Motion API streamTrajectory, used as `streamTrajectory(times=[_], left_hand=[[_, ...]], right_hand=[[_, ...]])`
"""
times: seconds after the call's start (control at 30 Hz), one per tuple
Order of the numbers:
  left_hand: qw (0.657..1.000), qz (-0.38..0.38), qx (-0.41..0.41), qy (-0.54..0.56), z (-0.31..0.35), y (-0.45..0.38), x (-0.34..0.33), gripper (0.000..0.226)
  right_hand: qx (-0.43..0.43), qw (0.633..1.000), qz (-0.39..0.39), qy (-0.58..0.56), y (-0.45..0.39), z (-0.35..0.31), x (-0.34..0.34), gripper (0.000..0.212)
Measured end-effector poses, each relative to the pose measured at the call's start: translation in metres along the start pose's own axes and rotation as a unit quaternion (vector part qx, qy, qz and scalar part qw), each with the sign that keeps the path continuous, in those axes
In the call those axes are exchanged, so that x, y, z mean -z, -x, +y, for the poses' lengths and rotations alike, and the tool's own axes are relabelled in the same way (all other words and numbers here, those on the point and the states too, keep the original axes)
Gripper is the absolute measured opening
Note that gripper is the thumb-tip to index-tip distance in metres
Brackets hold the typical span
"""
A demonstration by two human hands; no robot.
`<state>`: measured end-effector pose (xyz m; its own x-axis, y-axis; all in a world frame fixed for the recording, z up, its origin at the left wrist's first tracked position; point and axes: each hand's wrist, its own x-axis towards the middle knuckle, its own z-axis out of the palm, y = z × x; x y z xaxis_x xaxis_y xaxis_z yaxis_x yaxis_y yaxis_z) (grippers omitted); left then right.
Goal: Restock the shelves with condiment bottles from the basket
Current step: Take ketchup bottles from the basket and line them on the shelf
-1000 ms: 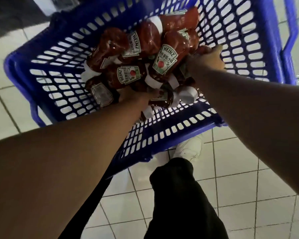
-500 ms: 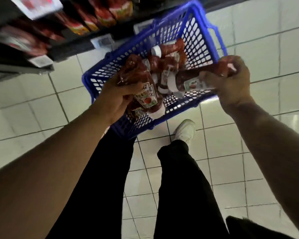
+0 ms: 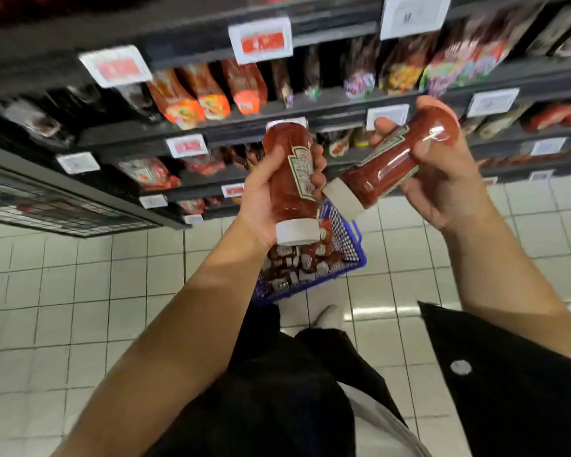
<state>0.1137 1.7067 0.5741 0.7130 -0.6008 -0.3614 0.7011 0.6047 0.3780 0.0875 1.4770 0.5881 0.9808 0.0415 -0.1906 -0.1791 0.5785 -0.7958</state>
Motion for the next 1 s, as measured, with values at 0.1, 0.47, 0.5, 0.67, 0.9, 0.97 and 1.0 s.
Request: streamTrajectory(times=[0.1,0.47,0.5,0.67,0.9,0.97,1.0], left_hand=[[0.999,0.011,-0.023,-0.019,0.02,0.014,-0.031,0.073],[0.965,0.031,-0.114,-0.234,0.118,0.025,-0.097,0.074],[0.961,0.032,-0.119,-0.249,0.129,0.026,-0.099,0.066],[0.95,-0.015,-0.122,-0.287,0.169,0.032,-0.114,0.041],[0.88,-0.053,-0.273,-0.384,0.211,0.026,-0.174,0.034],[0.861,-0.023,-0.324,-0.392,0.225,0.017,-0.199,0.032],[0.852,-0.016,-0.343,-0.396,0.233,0.012,-0.21,0.036]], right_hand=[[-0.008,0.995,0.041,-0.091,-0.007,-0.022,-0.041,0.083],[-0.128,0.989,-0.013,-0.069,-0.027,-0.082,-0.153,0.064],[-0.131,0.99,-0.004,-0.053,-0.028,-0.091,-0.159,0.064],[-0.109,0.994,0.004,-0.013,-0.027,-0.118,-0.189,0.075],[0.057,0.985,-0.1,0.13,-0.048,-0.178,-0.218,0.048],[0.106,0.971,-0.092,0.193,-0.064,-0.206,-0.223,0.051],[0.128,0.963,-0.088,0.22,-0.074,-0.22,-0.224,0.051]])
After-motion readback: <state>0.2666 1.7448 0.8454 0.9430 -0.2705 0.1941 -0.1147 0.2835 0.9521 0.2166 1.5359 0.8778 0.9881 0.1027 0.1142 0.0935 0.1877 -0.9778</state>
